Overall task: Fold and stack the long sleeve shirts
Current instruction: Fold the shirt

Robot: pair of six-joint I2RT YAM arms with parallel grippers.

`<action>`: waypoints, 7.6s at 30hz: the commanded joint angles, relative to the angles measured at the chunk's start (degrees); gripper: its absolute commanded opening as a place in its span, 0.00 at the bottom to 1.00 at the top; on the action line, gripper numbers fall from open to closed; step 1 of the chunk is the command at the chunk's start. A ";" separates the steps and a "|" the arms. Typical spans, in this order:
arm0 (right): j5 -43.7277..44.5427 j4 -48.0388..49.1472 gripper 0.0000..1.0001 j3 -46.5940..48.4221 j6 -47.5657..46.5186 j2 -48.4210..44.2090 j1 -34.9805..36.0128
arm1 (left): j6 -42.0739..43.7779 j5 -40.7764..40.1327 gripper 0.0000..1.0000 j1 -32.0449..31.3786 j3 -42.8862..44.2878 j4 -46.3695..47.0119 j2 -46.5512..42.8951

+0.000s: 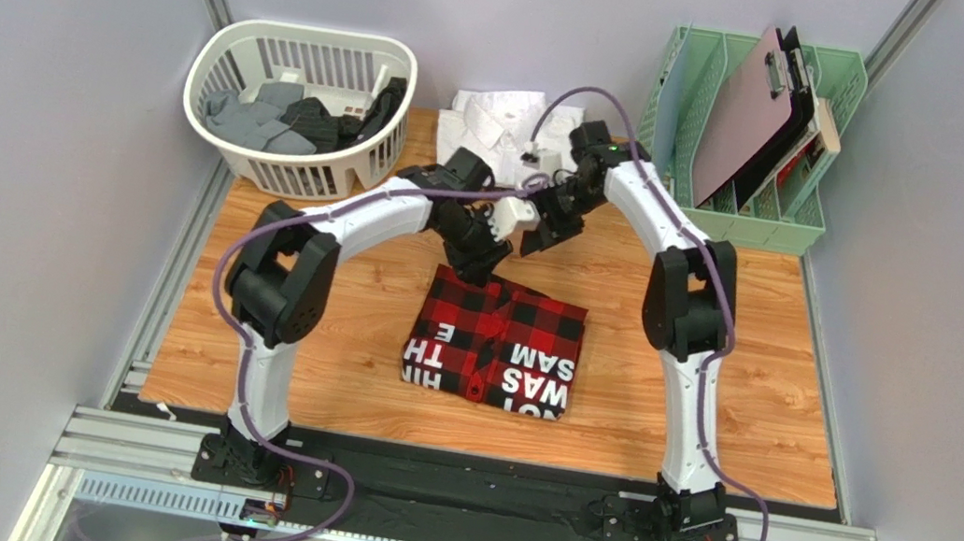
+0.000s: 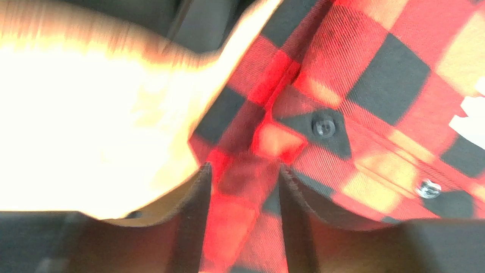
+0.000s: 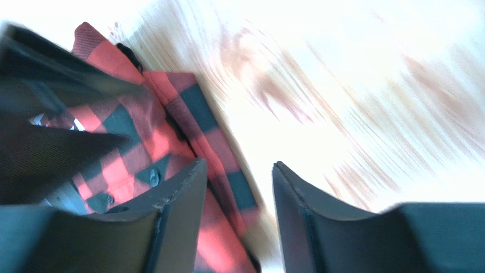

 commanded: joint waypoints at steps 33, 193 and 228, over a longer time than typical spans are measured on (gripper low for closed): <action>-25.53 15.19 0.89 -56.43 8.42 -20.03 2.78 | -38.59 39.91 0.95 10.71 -37.40 15.66 -5.67; -6.10 0.87 0.87 -51.23 -2.39 -39.79 -17.02 | -14.49 -30.07 0.01 -26.80 -3.83 -10.80 2.25; -6.36 3.15 0.69 -57.56 3.15 -43.67 -24.49 | -14.83 5.76 0.18 -18.43 -6.47 -17.39 0.40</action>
